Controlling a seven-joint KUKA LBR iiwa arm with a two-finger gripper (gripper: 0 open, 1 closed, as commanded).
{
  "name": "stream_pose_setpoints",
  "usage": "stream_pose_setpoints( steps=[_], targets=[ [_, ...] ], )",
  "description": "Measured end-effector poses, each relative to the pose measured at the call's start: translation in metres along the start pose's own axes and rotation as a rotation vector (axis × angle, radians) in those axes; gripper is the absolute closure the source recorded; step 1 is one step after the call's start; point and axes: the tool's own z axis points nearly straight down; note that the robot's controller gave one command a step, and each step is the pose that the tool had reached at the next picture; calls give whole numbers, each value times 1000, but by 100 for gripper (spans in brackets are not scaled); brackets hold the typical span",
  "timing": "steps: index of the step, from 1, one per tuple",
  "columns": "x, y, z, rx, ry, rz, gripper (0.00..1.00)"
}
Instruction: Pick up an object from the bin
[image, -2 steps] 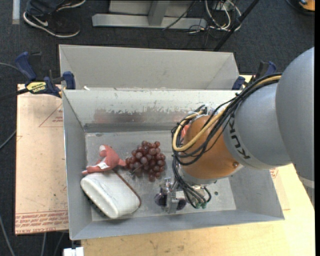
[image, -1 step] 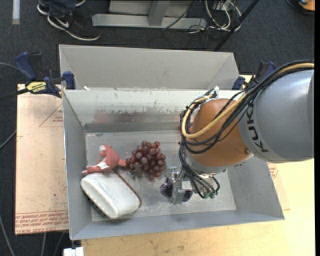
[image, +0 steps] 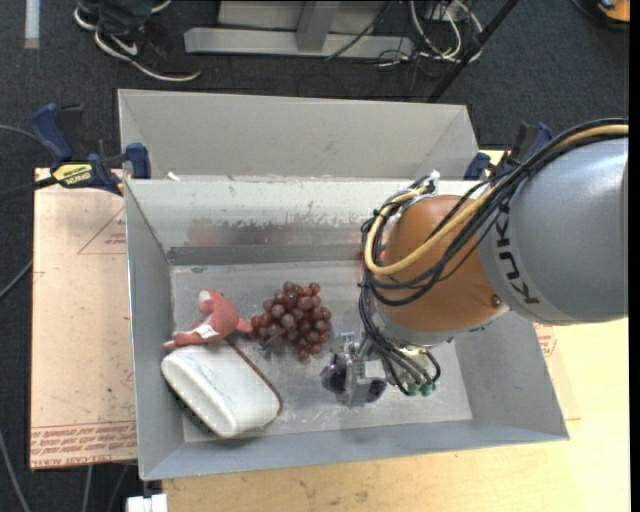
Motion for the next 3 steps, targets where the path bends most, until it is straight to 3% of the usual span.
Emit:
stream_pose_setpoints(
  steps=[3],
  targets=[
    [0, 0, -25, 0, 4, -1, 100]
  ],
)
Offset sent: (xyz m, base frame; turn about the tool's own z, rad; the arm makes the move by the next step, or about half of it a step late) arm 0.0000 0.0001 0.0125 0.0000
